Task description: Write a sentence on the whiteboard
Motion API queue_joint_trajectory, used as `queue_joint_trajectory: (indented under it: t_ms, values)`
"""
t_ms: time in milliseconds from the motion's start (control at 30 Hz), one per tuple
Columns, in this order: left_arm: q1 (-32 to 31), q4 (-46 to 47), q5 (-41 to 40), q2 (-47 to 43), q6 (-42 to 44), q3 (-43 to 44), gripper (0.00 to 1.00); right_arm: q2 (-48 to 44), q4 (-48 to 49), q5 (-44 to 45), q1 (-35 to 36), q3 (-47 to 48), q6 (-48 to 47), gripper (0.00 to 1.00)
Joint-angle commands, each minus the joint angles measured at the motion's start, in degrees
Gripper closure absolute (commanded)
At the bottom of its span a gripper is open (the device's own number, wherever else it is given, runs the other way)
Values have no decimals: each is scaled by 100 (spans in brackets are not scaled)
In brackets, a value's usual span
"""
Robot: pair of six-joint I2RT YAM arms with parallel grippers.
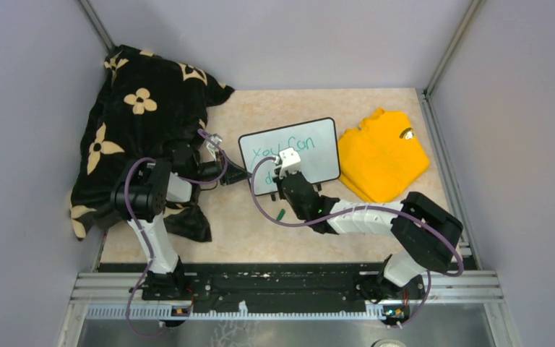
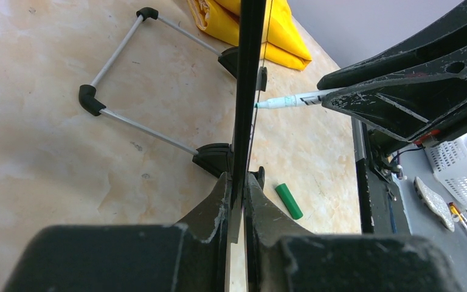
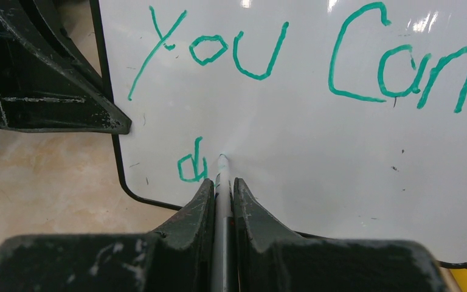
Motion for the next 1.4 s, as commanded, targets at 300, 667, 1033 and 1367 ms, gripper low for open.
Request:
queue_joint_trajectory:
  t_ms: [300,667,1033,1367]
  values:
    - [-143,-501,-38,67,136,-18,100,134,112,-278,-75,298,53,100]
    - [-143,-517,-49,62,144,-3,100,149,21,-311,-48,210,185,100]
    - [-143,-539,-44,55,162,6,100,-1231,-146,114,-101,-271,243,100]
    - [-143,-588,-44,64,202,20,100,-1680,-1,8,-478,-782,32,100]
